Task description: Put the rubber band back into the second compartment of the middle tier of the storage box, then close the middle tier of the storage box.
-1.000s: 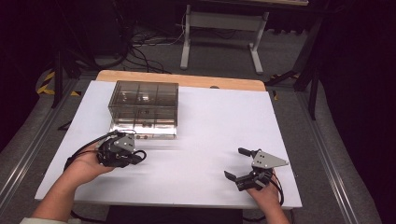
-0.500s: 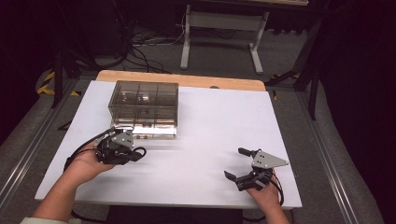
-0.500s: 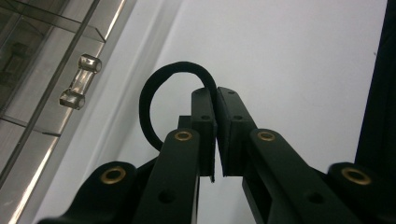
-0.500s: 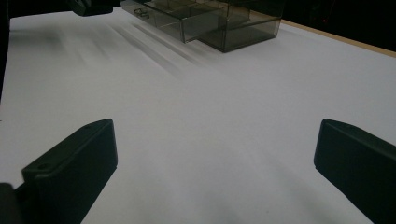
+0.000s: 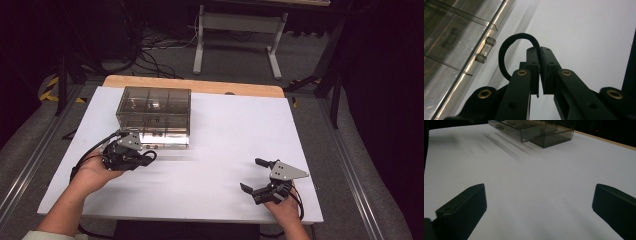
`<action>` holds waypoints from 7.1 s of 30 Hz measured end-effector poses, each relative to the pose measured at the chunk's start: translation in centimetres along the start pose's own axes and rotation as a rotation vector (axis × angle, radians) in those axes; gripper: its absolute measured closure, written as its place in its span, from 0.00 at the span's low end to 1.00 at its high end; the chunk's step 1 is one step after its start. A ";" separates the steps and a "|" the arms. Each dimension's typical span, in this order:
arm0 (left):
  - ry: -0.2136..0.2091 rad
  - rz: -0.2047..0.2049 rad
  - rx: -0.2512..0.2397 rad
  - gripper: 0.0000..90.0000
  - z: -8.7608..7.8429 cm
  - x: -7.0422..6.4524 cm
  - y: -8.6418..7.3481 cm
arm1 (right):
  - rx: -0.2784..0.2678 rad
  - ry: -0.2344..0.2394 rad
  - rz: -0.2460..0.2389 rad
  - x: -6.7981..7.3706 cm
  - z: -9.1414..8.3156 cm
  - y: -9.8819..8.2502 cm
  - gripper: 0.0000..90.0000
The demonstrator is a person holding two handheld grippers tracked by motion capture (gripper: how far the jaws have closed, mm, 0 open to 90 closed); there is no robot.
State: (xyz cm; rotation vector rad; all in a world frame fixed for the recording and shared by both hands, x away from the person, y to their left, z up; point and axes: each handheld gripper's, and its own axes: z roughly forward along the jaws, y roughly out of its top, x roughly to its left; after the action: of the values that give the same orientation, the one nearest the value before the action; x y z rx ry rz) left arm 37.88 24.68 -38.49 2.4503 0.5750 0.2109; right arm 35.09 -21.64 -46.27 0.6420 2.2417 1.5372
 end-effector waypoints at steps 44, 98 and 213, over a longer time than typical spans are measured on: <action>0.113 -0.134 -0.055 0.95 0.4 3.6 2.7 | 0.000 0.001 -0.001 0.0 0.0 0.0 0.00; 0.136 -0.200 0.035 0.95 3.6 6.1 3.2 | 0.002 0.002 -0.001 0.0 0.0 0.0 0.00; 0.048 -0.088 0.244 1.00 3.3 5.9 0.1 | 0.008 -0.003 -0.002 0.1 0.1 0.0 0.00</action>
State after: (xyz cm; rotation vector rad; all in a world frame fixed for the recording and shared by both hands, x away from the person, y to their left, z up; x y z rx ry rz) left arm 44.16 25.50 -40.97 2.6527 0.7672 0.1734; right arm 35.02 -21.52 -46.32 0.6434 2.2474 1.5258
